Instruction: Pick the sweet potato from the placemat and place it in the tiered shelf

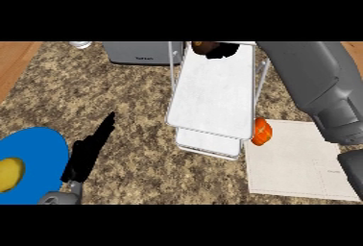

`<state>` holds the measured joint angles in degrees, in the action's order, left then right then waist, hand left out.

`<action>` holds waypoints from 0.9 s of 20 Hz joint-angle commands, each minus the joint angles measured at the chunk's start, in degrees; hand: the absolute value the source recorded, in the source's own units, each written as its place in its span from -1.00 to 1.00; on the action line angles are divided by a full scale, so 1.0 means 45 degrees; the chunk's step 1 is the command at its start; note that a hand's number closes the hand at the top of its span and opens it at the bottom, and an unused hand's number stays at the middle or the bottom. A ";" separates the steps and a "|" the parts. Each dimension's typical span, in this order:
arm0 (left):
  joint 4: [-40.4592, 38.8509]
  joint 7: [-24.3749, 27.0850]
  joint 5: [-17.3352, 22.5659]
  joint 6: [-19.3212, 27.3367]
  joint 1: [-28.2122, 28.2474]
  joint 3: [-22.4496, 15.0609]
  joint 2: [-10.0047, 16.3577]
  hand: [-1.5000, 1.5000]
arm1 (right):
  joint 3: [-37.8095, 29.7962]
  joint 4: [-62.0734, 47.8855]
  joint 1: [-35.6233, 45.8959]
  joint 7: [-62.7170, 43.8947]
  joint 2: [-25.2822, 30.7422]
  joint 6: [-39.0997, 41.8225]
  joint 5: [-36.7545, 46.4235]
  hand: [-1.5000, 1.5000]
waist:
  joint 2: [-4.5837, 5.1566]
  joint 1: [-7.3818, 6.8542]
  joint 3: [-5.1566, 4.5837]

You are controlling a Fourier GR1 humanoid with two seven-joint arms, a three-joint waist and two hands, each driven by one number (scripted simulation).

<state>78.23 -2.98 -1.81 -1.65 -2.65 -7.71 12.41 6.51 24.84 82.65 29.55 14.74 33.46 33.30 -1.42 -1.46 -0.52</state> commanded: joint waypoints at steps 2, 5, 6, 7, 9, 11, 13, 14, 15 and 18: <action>-0.0186 0.0095 0.0057 -0.0133 -0.0304 0.0215 0.0199 0.00 | -0.1529 -0.1882 -0.1015 -0.0483 -0.1782 0.2269 -0.2105 -1.00 | 0.0613 -0.0227 0.0098; -0.0175 -0.0014 0.0121 0.0039 -0.0195 0.0177 -0.0082 0.00 | -0.2558 -0.2442 -0.0993 -0.1009 -0.1854 0.2412 -0.3095 -1.00 | 0.0563 -0.0197 0.0121; 0.0010 -0.0005 0.0009 -0.0078 -0.0230 0.0062 0.0060 0.00 | -0.2914 -0.2635 -0.0649 -0.1259 -0.1635 0.2591 -0.3393 -1.00 | 0.0555 -0.0319 0.0129; -0.0035 -0.0044 0.0213 -0.0244 -0.0135 0.0132 0.0070 0.00 | -0.3248 -0.2670 -0.0711 -0.1332 -0.1699 0.2234 -0.3677 -1.00 | 0.0520 -0.0260 0.0134; -0.0057 0.0108 -0.0014 0.0003 -0.0251 0.0118 0.0024 0.00 | -0.4048 -0.2895 -0.0531 -0.1607 -0.1400 0.1701 -0.4292 -1.00 | 0.0560 -0.0215 0.0140; -0.0235 0.0102 -0.0106 0.0052 -0.0029 0.0013 -0.0052 0.00 | -0.4836 -0.3181 -0.0291 -0.2101 -0.0850 0.1387 -0.4890 -1.00 | 0.0513 -0.0052 0.0134; -0.0171 0.0084 0.0226 -0.0278 -0.0023 0.0222 0.0128 0.00 | -0.5668 -0.3449 0.0019 -0.2602 -0.0593 0.0532 -0.5536 -1.00 | 0.0508 -0.0156 0.0124; -0.0006 -0.0144 -0.0034 -0.0150 -0.0080 0.0028 0.0125 0.00 | -0.6063 -0.3512 0.0214 -0.2844 -0.0495 -0.0087 -0.5844 -1.00 | 0.0484 -0.0184 0.0131; -0.0375 0.0218 -0.0049 0.0121 -0.0278 -0.0031 -0.0373 0.00 | -0.6301 -0.3660 0.0339 -0.3009 -0.0124 -0.0165 -0.6023 -1.00 | 0.0642 -0.0211 0.0108; -0.0343 -0.0367 0.0028 -0.0040 -0.0886 0.0255 -0.0019 0.00 | -0.6888 -0.3837 0.0546 -0.3781 0.1071 -0.1315 -0.6416 -1.00 | 0.0682 -0.0262 0.0115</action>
<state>77.27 -2.75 -1.69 -2.15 -3.79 -7.22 12.38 -19.26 9.47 84.97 14.94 16.52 32.73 8.80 0.26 -2.01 -0.20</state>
